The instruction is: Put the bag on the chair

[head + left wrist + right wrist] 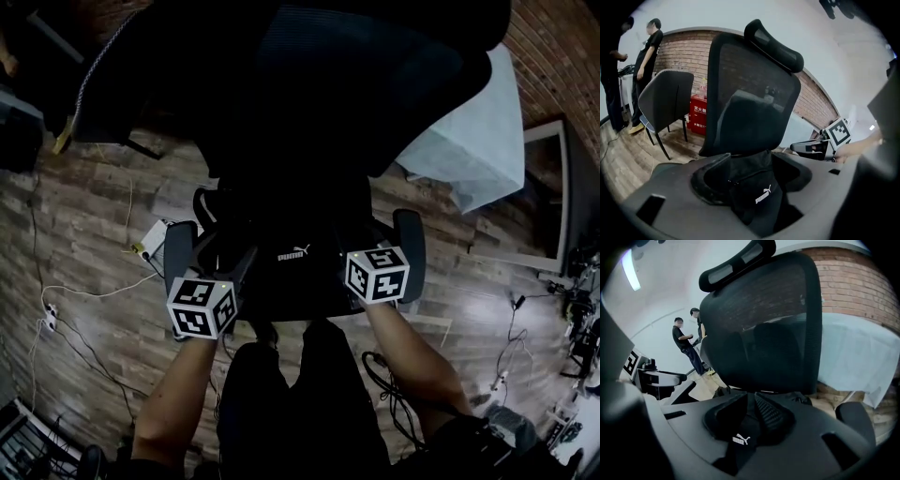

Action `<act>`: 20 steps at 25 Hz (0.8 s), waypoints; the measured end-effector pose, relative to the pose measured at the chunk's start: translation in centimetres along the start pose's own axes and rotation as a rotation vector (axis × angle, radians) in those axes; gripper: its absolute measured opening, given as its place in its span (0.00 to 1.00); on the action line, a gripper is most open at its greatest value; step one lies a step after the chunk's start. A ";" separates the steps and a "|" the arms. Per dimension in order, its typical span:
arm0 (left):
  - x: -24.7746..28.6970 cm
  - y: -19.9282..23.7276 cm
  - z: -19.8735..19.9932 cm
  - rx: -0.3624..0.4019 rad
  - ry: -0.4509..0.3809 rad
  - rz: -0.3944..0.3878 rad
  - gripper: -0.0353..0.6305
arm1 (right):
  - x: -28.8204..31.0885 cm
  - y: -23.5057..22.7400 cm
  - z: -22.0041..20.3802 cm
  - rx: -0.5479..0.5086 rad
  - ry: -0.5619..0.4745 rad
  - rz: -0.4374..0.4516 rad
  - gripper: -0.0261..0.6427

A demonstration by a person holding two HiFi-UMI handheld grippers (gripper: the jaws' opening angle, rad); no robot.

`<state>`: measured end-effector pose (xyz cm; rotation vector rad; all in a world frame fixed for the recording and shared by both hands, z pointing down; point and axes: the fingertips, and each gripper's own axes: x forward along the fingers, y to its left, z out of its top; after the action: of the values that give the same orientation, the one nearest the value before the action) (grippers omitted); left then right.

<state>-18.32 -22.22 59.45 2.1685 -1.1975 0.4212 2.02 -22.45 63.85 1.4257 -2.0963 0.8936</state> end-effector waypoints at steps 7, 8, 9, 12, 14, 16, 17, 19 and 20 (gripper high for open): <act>-3.9 -0.1 4.1 -0.067 -0.108 0.039 0.23 | -3.7 4.2 2.6 -0.026 -0.050 0.051 0.09; -4.5 -0.3 4.6 -0.056 -0.118 0.042 0.12 | -4.5 4.6 3.1 -0.029 -0.060 0.052 0.08; -5.2 -0.4 5.1 -0.042 -0.129 0.049 0.09 | -5.2 5.0 3.6 -0.034 -0.071 0.051 0.08; -7.1 -0.9 6.4 -0.024 -0.157 0.038 0.07 | -7.4 6.1 5.0 -0.047 -0.108 0.045 0.07; -7.8 -1.5 7.3 -0.021 -0.167 0.016 0.07 | -8.6 6.5 6.2 -0.062 -0.138 0.035 0.07; -8.3 -2.3 8.0 0.002 -0.176 -0.004 0.07 | -9.9 6.8 7.5 -0.071 -0.173 0.021 0.07; -8.7 -2.6 8.4 0.018 -0.181 -0.011 0.07 | -10.6 6.9 8.0 -0.071 -0.187 0.013 0.07; -9.8 -3.0 9.1 0.031 -0.192 -0.013 0.07 | -12.0 7.5 8.8 -0.064 -0.207 0.004 0.07; -10.4 -3.1 9.5 0.024 -0.199 -0.011 0.07 | -12.7 7.8 9.1 -0.062 -0.215 0.002 0.07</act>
<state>-21.50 -20.49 45.52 2.2790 -1.2914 0.2193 -0.72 -18.96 46.96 1.5467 -2.2600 0.6953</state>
